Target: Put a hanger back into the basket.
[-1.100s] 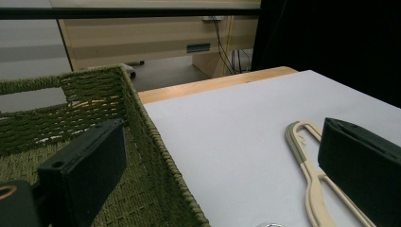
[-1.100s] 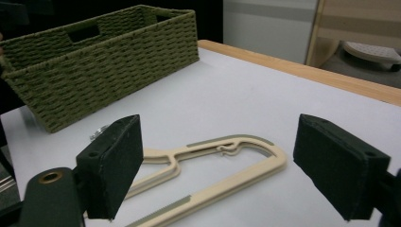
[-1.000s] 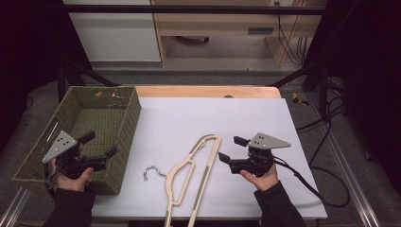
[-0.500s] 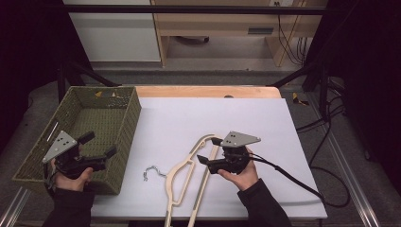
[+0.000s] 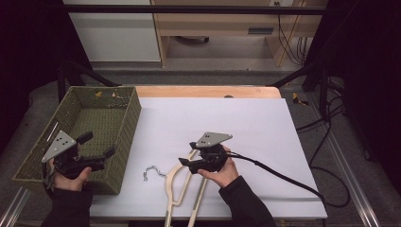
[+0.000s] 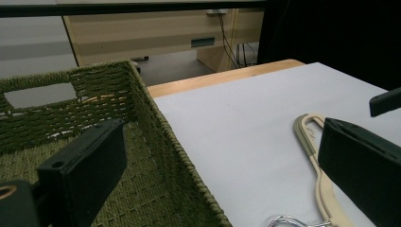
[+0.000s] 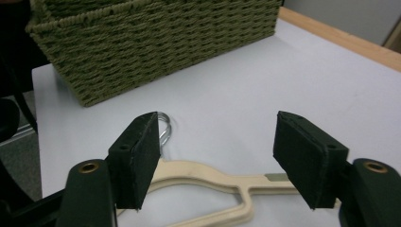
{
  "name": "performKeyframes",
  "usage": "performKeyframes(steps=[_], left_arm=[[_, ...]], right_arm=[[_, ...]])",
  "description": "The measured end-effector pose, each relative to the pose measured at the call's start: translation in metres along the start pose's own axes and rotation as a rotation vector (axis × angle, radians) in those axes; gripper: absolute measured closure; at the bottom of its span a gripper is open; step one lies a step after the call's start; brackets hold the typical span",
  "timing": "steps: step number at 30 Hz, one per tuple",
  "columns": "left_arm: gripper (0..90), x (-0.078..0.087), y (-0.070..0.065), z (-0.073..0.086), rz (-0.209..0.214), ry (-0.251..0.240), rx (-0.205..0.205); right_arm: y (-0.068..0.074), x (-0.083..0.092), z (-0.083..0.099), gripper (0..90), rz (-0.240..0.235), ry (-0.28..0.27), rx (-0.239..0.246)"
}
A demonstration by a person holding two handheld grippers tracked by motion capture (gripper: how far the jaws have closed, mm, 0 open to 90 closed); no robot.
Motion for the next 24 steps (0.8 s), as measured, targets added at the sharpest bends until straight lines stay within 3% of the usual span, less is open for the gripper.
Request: performKeyframes(steps=[13, 19, 24], left_arm=[[1.7, 0.001, 0.001, 0.0, 0.001, 0.001, 0.0], [1.7, 0.002, 0.002, -0.001, -0.002, -0.003, 0.001], [1.7, 0.002, 0.002, -0.001, 0.0, -0.005, 0.001]], right_arm=[[0.015, -0.043, 0.004, 47.3, -0.067, 0.079, 0.015], [0.024, -0.063, 0.005, 47.9, -0.079, 0.119, 0.048], [0.03, -0.077, 0.005, 48.3, -0.097, 0.131, 0.042]])
Point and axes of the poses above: each handheld gripper's, and its own axes: x roughly backward along the jaws, z roughly out of its underside, y roughly to its left, the point moved 2 cm from there along -x, roughly forward along the jaws, and after that the axes turned 4 degrees about -y, right-handed, at the moved point
